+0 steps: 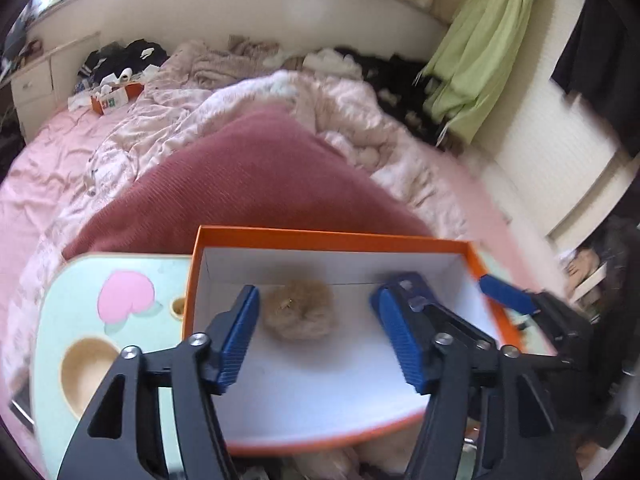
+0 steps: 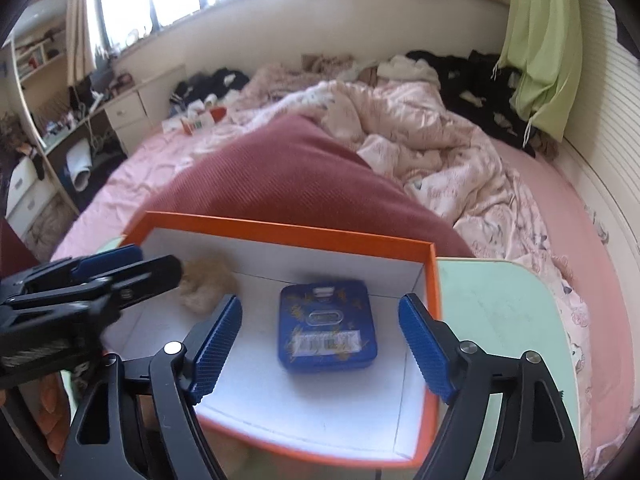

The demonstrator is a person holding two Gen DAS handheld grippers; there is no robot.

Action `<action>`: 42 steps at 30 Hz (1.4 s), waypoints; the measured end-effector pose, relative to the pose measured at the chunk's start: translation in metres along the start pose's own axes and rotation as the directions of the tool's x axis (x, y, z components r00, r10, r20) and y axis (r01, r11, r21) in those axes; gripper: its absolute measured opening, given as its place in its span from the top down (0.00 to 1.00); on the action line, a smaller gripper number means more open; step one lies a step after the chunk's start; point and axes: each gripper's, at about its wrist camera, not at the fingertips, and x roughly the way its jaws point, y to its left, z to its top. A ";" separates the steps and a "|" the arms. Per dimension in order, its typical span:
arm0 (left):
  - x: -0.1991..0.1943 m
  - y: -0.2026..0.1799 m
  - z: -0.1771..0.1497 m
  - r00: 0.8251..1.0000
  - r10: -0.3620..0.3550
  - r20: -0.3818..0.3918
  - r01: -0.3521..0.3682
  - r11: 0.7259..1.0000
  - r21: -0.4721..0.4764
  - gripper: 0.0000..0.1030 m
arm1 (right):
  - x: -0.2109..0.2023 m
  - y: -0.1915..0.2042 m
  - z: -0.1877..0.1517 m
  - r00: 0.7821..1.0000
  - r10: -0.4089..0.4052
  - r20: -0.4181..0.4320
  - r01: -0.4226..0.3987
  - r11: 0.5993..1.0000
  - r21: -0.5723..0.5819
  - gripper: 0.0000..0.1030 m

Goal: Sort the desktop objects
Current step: 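Lower the blue tin into the box with right gripper while left drops fur ball in, then reach the right gripper to the silver cone and grasp it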

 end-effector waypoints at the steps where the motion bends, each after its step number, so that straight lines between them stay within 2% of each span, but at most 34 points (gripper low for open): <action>1: -0.008 0.001 -0.003 1.000 -0.023 0.011 0.023 1.000 -0.017 0.36 | -0.006 0.000 -0.002 1.000 0.011 0.007 -0.011 1.000 0.003 0.22; 3: -0.031 0.001 -0.016 0.997 -0.063 0.035 0.065 0.997 -0.044 0.36 | -0.020 0.000 -0.007 0.999 0.040 0.024 -0.040 0.999 0.013 0.22; 7: -0.069 0.000 -0.048 0.995 -0.077 0.070 0.080 0.996 -0.036 0.23 | -0.053 -0.001 -0.026 0.994 0.095 0.048 -0.096 0.995 0.021 0.17; 9: -0.085 0.004 -0.073 0.995 -0.074 0.070 0.078 0.995 -0.061 0.23 | -0.069 0.000 -0.041 0.992 0.113 0.056 -0.114 0.993 0.019 0.12; 11: -0.097 0.011 -0.094 0.994 -0.078 0.076 0.085 0.992 -0.089 0.23 | -0.082 0.004 -0.057 0.991 0.121 0.052 -0.121 0.993 0.006 0.11; 13: -0.106 0.016 -0.115 0.996 -0.049 0.079 0.057 0.993 -0.105 0.23 | -0.092 0.010 -0.075 0.993 0.109 0.036 -0.108 0.994 -0.030 0.11; 15: -0.111 0.016 -0.135 0.997 0.015 0.080 -0.007 0.996 -0.094 0.23 | -0.097 0.017 -0.095 0.997 0.078 0.017 -0.077 0.994 -0.079 0.11; 17: -0.111 0.010 -0.150 0.996 0.058 0.060 -0.056 0.997 -0.047 0.23 | -0.100 0.022 -0.112 0.998 0.068 -0.010 -0.069 0.993 -0.098 0.11; 21: -0.112 0.003 -0.172 0.984 0.158 0.087 -0.160 0.987 0.022 0.23 | -0.105 0.024 -0.140 0.996 0.067 -0.053 -0.071 0.993 -0.095 0.11; 23: -0.106 0.003 -0.178 0.976 0.203 0.077 -0.206 0.978 0.038 0.23 | -0.104 0.025 -0.150 0.997 0.036 -0.061 -0.043 0.994 -0.105 0.11; 25: -0.095 0.003 -0.184 0.980 0.195 0.044 -0.197 0.979 0.044 0.22 | -0.097 0.024 -0.156 0.996 0.011 -0.088 -0.021 0.994 -0.106 0.10; 28: -0.091 -0.009 -0.195 0.963 0.251 0.097 -0.262 0.958 0.119 0.17 | -0.083 0.024 -0.162 0.988 0.001 -0.153 -0.016 0.995 -0.098 0.09; 29: -0.088 -0.014 -0.199 0.956 0.270 0.118 -0.286 0.946 0.155 0.13 | -0.081 0.022 -0.162 0.987 0.000 -0.160 -0.015 0.996 -0.091 0.01; 30: -0.088 -0.018 -0.204 0.955 0.257 0.146 -0.281 0.943 0.177 0.03 | -0.078 0.020 -0.162 0.985 -0.009 -0.170 -0.006 0.996 -0.087 0.00; 31: -0.087 -0.020 -0.206 0.960 0.243 0.143 -0.267 0.946 0.186 0.00 | -0.077 0.018 -0.162 0.986 -0.011 -0.168 -0.003 0.997 -0.083 0.00; 33: -0.085 -0.017 -0.204 0.968 0.215 0.131 -0.237 0.955 0.180 0.00 | -0.077 0.015 -0.162 0.987 -0.014 -0.163 0.002 0.997 -0.078 0.00; 42: -0.084 -0.014 -0.206 0.963 0.212 0.165 -0.241 0.953 0.181 0.00 | -0.076 0.014 -0.161 0.987 -0.014 -0.163 0.002 0.997 -0.077 0.00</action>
